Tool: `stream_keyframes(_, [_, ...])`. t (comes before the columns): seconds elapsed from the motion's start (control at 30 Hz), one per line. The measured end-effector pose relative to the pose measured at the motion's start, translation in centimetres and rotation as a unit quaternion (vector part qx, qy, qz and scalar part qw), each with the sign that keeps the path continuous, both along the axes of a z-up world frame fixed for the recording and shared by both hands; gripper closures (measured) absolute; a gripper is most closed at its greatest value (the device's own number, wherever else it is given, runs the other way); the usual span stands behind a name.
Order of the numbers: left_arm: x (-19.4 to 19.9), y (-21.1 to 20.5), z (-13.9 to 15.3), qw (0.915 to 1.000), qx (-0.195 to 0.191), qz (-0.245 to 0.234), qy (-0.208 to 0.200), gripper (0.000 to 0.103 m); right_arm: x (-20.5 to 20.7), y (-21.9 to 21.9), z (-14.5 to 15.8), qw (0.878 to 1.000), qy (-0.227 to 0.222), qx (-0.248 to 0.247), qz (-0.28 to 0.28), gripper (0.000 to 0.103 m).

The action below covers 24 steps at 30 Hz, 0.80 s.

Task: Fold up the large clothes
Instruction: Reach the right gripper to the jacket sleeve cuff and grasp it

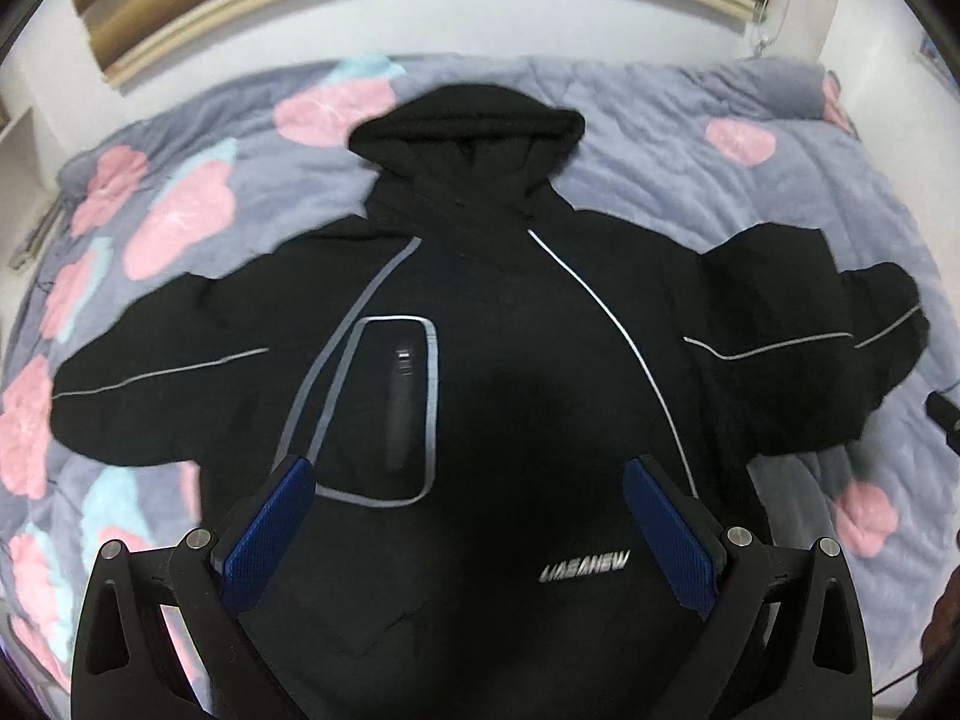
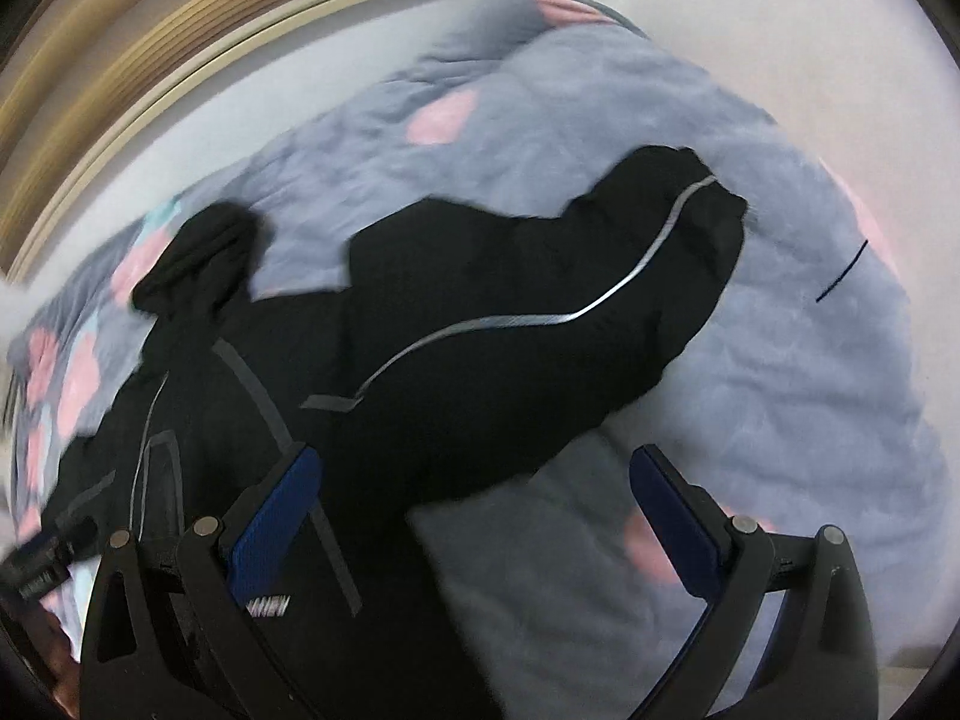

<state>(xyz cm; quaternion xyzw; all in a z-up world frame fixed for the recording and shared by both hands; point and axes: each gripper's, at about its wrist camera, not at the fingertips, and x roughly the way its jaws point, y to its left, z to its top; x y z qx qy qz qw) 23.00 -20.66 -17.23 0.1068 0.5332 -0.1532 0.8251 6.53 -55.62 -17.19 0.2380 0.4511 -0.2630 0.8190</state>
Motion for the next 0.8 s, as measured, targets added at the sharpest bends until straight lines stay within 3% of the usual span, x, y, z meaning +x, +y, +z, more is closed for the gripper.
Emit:
stream_keyframes(0.2, [2.5, -5.4, -4.0, 0.9996, -0.003, -0.017, 0.022, 0.001, 0.4, -9.2, -2.1, 0.998, -0.025, 0.002, -0.064, 0.002])
stream_keyframes(0.4, [3.3, -11.2, -6.5, 0.9974, -0.001, -0.065, 0.031, 0.001, 1.3, -15.9, -4.1, 0.995, -0.027, -0.011, -0.095, 0.006])
stream_keyframes(0.57, [3.3, -15.7, -7.5, 0.9941, 0.004, -0.106, 0.022, 0.001, 1.8, -19.4, -5.5, 0.993, -0.020, -0.029, -0.112, 0.006])
stream_keyframes(0.7, [3.1, -17.8, -8.1, 0.9916, -0.001, -0.127, 0.023, 0.001, 2.7, -21.3, -7.3, 0.993, -0.015, -0.011, -0.113, 0.006])
stream_keyframes(0.8, [2.9, -19.1, -8.7, 0.9901, 0.002, -0.138, 0.022, 0.001, 3.4, -21.5, -8.1, 0.994, -0.005, -0.016, -0.108, 0.013])
